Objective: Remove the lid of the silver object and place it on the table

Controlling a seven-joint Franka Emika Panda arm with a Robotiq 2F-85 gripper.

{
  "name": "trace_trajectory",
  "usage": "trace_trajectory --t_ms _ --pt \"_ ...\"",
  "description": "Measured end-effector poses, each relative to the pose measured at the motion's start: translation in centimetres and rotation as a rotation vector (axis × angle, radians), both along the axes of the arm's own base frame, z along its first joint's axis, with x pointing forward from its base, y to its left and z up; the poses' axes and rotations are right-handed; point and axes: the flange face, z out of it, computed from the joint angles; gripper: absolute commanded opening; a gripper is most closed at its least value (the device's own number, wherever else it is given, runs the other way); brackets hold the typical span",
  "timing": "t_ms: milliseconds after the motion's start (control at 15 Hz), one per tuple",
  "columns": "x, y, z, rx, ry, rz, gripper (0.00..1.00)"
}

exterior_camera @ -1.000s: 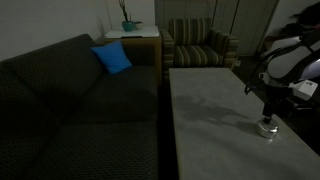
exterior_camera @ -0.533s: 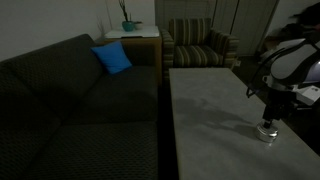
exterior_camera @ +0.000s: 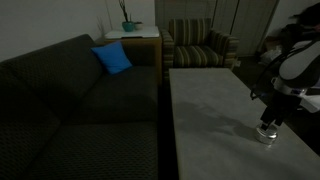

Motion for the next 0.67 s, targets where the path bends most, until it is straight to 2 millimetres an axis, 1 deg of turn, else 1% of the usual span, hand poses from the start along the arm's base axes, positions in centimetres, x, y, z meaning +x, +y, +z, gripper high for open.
trace_trajectory --t_ms 333,667 --pt "0.2 0.3 0.3 0.033 -0.019 -0.099 1.00" --pt "1.7 0.4 0.4 0.021 0.029 -0.273 1.00"
